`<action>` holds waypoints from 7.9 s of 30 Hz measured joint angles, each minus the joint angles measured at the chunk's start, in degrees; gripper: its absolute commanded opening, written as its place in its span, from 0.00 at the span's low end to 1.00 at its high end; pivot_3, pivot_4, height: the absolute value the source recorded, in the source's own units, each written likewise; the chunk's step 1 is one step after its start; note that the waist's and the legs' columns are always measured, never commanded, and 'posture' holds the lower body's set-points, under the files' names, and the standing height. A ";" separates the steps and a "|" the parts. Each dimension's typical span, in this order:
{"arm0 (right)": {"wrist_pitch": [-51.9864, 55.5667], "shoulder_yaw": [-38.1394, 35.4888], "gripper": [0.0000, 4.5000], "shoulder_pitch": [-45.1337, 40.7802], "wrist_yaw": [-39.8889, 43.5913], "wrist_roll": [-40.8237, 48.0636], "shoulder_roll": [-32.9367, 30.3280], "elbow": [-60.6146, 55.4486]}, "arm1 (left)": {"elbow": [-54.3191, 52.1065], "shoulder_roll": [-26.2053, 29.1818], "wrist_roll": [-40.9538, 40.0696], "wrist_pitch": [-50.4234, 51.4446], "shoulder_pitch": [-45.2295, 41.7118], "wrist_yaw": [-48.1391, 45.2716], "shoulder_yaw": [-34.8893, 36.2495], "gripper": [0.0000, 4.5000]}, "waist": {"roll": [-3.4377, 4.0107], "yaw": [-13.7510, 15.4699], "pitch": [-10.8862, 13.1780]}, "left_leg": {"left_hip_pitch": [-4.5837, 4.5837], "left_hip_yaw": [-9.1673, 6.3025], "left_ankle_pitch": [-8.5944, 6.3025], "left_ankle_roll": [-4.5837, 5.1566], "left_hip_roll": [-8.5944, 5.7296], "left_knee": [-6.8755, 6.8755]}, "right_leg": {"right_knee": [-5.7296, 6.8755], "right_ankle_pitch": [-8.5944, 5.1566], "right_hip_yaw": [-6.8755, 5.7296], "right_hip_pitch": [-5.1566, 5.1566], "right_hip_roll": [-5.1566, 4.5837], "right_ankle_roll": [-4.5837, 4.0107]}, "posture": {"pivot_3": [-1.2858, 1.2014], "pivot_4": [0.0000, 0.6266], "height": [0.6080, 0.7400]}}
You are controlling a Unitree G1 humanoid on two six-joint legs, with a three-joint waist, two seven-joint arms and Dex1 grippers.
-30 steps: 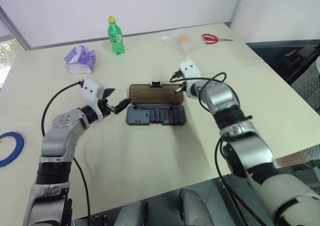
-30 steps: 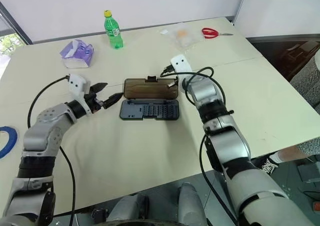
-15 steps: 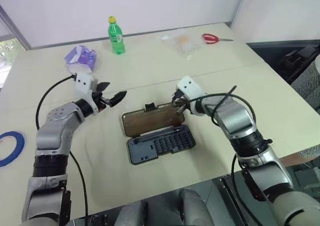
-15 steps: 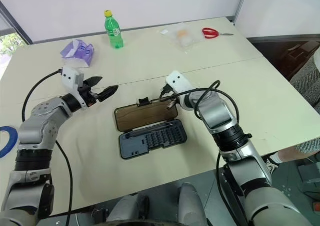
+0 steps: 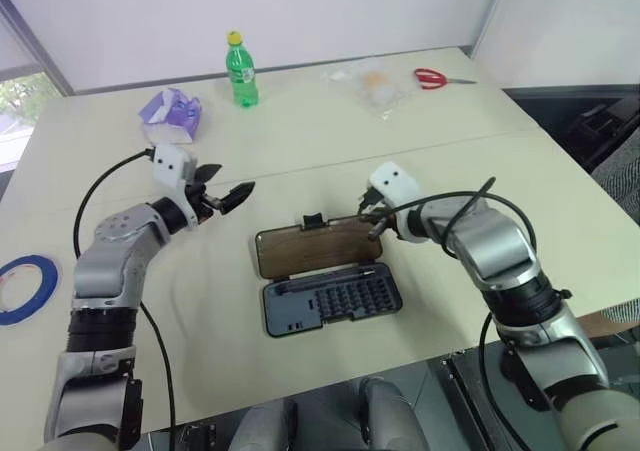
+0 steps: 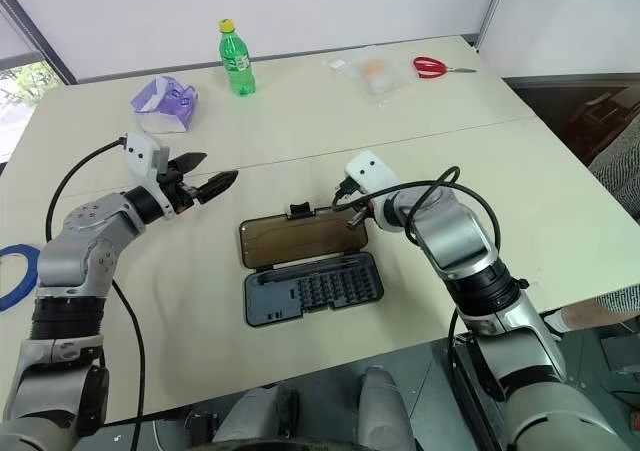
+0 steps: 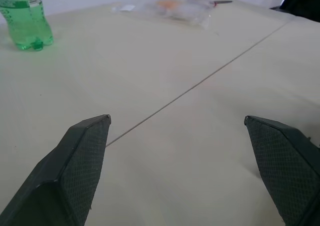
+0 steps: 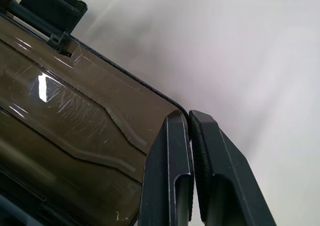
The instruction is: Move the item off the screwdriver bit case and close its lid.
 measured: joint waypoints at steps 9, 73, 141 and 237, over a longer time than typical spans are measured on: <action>3.12 -0.26 0.01 0.92 -0.98 2.20 -1.56 -2.64 | 0.00 -0.45 0.55 0.00 0.02 -0.12 -1.14 1.00 | -0.01 0.12 0.00 | 0.00 0.01 0.00 0.00 -0.01 0.01 | -0.01 0.00 0.00 0.00 -0.01 0.00 | 0.52 0.24 1.00; -29.59 0.94 1.00 -4.74 17.53 4.48 -7.35 13.47 | -12.02 10.60 3.26 -11.76 15.68 -35.07 -25.07 0.01 | 0.05 1.20 0.01 | 0.17 0.18 0.00 0.03 0.03 0.02 | -0.04 0.00 0.04 0.17 0.01 0.00 | 0.52 0.24 1.00; -64.05 2.37 0.02 6.31 15.06 -24.45 -6.47 0.27 | 10.94 -0.54 -8.03 8.36 -5.11 -8.30 -3.55 0.00 | 0.04 1.12 0.02 | 0.13 0.14 0.03 -0.05 0.04 0.00 | -0.02 0.00 0.05 0.06 0.11 -0.01 | 0.52 0.24 1.00; -79.84 5.65 0.01 -0.24 10.69 -26.15 -0.19 18.51 | 16.35 -0.12 -3.67 5.93 -7.03 -11.91 -6.03 0.00 | 0.03 -0.39 0.02 | 0.27 0.09 0.04 -0.07 0.04 -0.04 | 0.03 0.00 0.09 0.12 0.13 -0.01 | 0.52 0.24 1.00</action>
